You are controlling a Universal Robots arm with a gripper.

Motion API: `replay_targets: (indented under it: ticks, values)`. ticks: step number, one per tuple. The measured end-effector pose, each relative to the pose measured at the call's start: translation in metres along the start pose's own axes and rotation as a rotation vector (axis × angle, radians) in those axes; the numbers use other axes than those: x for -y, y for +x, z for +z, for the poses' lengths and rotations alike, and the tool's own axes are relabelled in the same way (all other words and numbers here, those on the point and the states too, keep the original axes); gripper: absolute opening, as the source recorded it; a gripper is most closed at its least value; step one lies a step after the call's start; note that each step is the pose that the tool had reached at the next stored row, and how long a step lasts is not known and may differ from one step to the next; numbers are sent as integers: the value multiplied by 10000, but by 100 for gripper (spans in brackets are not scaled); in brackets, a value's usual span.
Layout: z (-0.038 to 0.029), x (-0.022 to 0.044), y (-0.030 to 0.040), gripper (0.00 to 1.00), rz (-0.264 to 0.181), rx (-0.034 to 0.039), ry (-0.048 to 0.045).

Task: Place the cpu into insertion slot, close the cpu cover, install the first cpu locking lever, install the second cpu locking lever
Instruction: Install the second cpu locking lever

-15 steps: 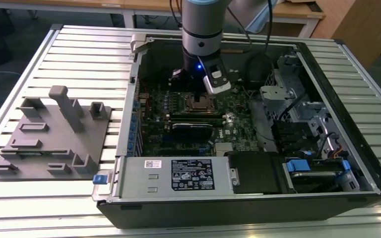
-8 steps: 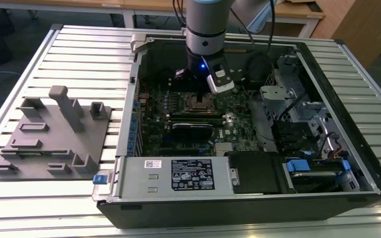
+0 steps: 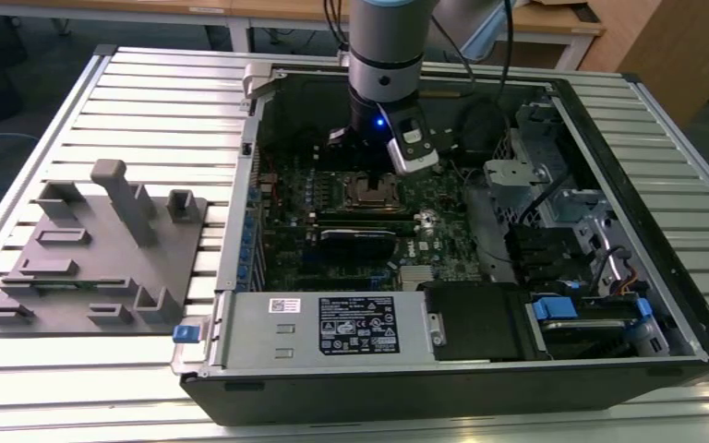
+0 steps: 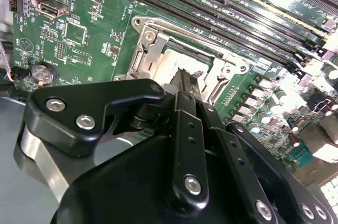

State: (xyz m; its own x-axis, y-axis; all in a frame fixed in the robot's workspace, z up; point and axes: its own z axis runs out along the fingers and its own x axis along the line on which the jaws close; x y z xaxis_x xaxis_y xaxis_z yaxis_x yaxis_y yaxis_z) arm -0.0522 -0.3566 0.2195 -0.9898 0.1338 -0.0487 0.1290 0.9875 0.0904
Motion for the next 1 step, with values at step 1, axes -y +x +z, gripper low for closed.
replay_targets:
  ticks: [1]
  values:
    - [0,0,0,10,0,0,0]
